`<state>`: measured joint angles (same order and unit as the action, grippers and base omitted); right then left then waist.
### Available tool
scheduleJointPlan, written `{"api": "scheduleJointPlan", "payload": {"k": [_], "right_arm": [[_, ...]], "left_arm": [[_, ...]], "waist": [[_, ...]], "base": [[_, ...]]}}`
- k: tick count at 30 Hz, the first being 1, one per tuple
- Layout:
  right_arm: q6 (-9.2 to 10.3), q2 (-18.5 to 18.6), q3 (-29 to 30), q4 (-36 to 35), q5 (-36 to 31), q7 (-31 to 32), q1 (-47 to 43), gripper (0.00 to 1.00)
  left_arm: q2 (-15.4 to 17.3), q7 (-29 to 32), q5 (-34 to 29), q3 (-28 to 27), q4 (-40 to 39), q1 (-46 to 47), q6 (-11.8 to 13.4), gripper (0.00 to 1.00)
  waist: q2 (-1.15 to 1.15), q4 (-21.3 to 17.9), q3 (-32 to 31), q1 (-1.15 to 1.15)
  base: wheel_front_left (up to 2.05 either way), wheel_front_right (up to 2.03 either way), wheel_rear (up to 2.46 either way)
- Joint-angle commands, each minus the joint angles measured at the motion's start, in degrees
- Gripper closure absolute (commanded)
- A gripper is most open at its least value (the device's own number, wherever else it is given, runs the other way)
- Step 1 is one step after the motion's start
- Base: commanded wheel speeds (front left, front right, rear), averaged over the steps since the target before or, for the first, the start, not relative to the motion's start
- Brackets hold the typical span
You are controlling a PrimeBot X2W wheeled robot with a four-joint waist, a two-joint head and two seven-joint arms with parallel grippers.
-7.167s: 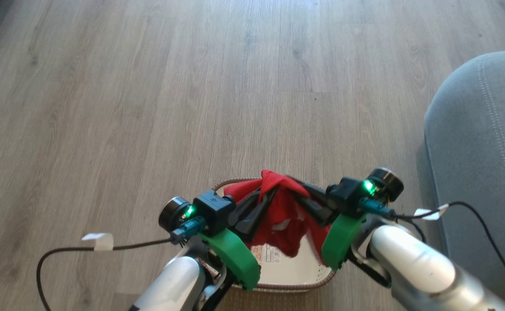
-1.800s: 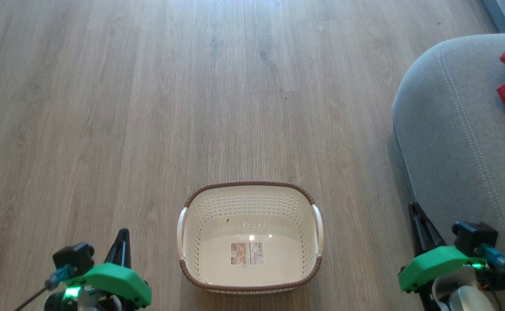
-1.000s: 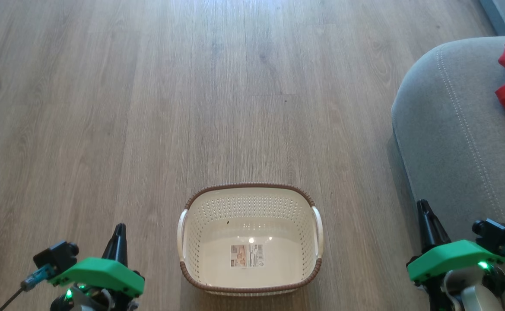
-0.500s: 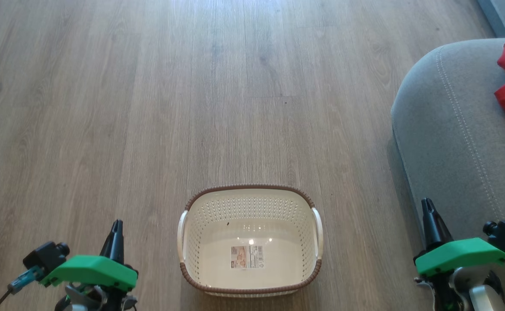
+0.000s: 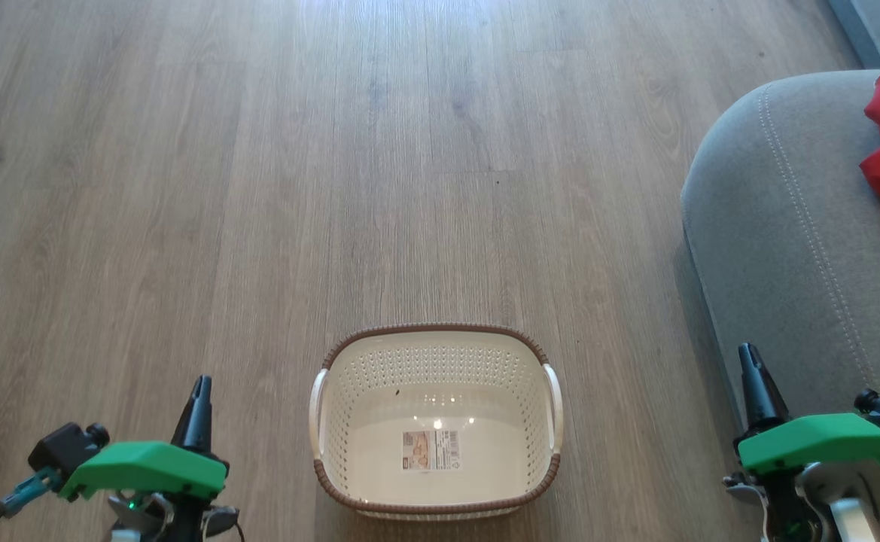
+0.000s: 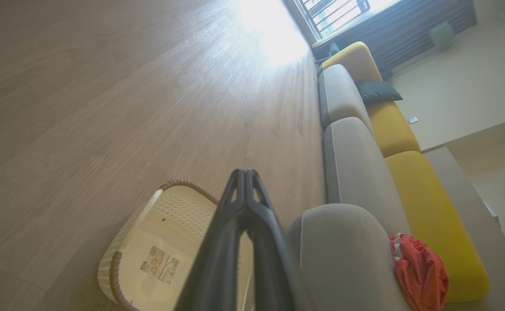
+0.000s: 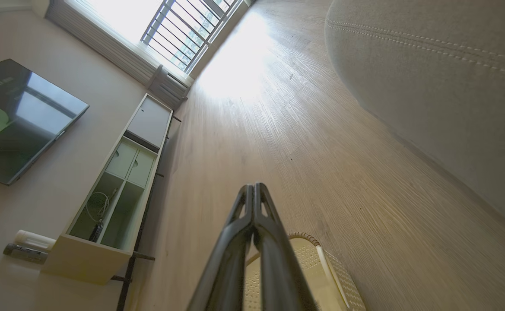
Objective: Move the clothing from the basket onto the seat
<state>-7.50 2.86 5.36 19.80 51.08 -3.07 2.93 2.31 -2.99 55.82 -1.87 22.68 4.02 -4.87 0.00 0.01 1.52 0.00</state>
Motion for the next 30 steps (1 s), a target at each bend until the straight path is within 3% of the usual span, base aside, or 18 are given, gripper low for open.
{"api": "scheduleJointPlan", "payload": {"k": [1,30], "right_arm": [[0.0,0.1,-0.4,-2.2,1.6,0.3,2.7,1.0],[0.01,0.0,0.4,-4.0,21.7,5.0,3.0,1.0]], "left_arm": [[0.4,0.4,1.5,-1.4,-2.3,2.2,-0.3,1.0],[0.5,5.1,19.2,-3.1,-5.5,2.2,-1.5,1.0]], "waist": [[0.0,0.0,0.0,0.0],[0.0,0.0,-0.7,0.0]], "base": [[0.0,0.0,0.0],[0.0,0.0,0.0]]}}
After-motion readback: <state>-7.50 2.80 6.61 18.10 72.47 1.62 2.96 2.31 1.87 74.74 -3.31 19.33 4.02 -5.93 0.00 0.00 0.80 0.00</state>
